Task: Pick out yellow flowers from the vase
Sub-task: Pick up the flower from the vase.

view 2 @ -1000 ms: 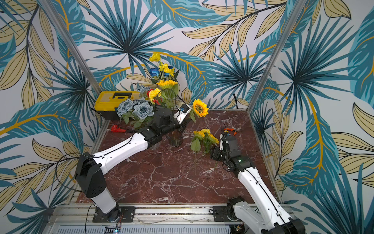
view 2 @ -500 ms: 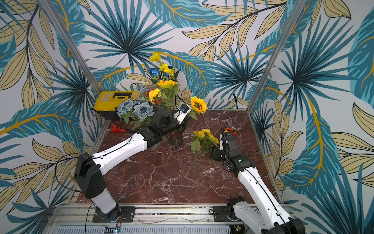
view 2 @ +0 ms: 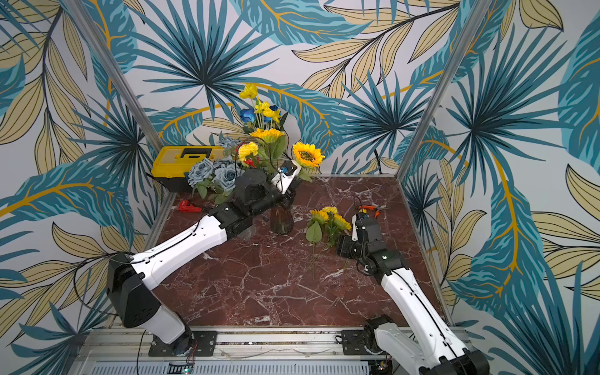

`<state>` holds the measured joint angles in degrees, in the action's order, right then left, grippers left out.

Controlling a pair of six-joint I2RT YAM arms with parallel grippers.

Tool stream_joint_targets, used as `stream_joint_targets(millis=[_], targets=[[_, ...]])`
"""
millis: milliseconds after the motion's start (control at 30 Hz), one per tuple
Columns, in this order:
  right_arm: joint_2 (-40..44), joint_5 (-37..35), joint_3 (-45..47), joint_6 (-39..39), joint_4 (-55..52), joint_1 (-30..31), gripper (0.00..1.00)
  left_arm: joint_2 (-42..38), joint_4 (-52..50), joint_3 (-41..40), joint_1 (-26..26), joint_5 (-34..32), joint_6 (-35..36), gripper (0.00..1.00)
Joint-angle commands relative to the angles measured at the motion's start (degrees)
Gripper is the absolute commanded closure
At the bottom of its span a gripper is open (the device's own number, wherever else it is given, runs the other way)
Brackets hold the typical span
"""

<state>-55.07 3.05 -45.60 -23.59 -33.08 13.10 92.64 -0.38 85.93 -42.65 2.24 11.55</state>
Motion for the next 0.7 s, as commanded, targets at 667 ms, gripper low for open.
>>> stream_joint_targets(millis=[667], targets=[[1.25,1.82,2.3,-0.51,2.31,-0.1,0.35,-19.7,1.09,0.65,-0.11,3.19,-8.51,0.88]])
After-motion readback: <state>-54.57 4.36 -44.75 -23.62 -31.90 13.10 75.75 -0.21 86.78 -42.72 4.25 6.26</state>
